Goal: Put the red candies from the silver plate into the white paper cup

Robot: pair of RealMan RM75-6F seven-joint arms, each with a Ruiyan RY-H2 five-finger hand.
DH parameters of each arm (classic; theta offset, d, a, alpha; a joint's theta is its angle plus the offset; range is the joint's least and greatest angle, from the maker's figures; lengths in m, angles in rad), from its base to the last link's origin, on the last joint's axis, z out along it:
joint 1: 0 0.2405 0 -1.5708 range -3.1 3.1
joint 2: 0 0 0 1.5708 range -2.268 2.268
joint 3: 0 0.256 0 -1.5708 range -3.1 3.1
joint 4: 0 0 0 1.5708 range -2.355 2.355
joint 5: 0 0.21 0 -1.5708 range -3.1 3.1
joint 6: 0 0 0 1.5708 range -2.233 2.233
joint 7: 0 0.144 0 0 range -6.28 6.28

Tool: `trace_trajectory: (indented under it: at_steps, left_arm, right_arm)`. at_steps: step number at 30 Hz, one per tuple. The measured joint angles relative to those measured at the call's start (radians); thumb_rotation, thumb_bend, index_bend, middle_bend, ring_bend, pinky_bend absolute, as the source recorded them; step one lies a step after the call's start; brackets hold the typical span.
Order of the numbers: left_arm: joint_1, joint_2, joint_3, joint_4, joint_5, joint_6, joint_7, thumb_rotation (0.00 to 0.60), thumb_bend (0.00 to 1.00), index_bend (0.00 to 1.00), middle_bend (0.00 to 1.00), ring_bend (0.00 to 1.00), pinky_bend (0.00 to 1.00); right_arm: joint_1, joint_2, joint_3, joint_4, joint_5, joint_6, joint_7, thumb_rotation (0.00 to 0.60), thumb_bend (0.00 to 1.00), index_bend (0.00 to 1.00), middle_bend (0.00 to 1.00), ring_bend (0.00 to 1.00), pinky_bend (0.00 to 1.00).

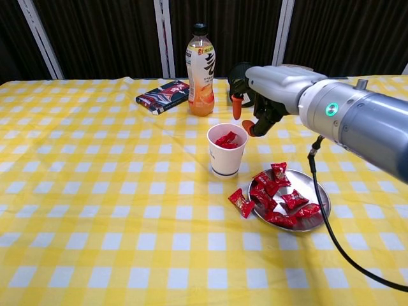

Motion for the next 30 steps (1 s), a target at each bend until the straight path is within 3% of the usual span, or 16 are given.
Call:
trace_trajectory:
  at_steps: [5, 10, 18, 30]
  left_arm:
    - [0.002, 0.0, 0.0, -0.001, 0.001, 0.004, 0.0, 0.6, 0.02, 0.0, 0.0, 0.0, 0.0]
    - [0.004, -0.001, 0.0, -0.001, 0.005, 0.011, -0.001, 0.6, 0.02, 0.0, 0.0, 0.0, 0.0]
    - [0.009, -0.006, 0.001, 0.001, 0.013, 0.025, 0.006, 0.6, 0.02, 0.0, 0.0, 0.0, 0.0]
    - [0.013, -0.009, 0.001, 0.002, 0.015, 0.031, 0.012, 0.6, 0.02, 0.0, 0.0, 0.0, 0.0]
  right_arm:
    - [-0.033, 0.026, -0.042, -0.077, -0.028, 0.051, -0.012, 0.6, 0.46, 0.39, 0.97, 1.0, 0.95]
    - [-0.085, 0.043, -0.117, -0.134, -0.045, 0.095, -0.02, 0.6, 0.4, 0.38, 0.97, 1.0, 0.95]
    - [-0.155, 0.034, -0.201, -0.134, -0.111, 0.134, 0.001, 0.6, 0.35, 0.37, 0.97, 1.0, 0.95]
    - [-0.201, 0.002, -0.213, -0.074, -0.086, 0.112, 0.017, 0.6, 0.33, 0.32, 0.97, 1.0, 0.95]
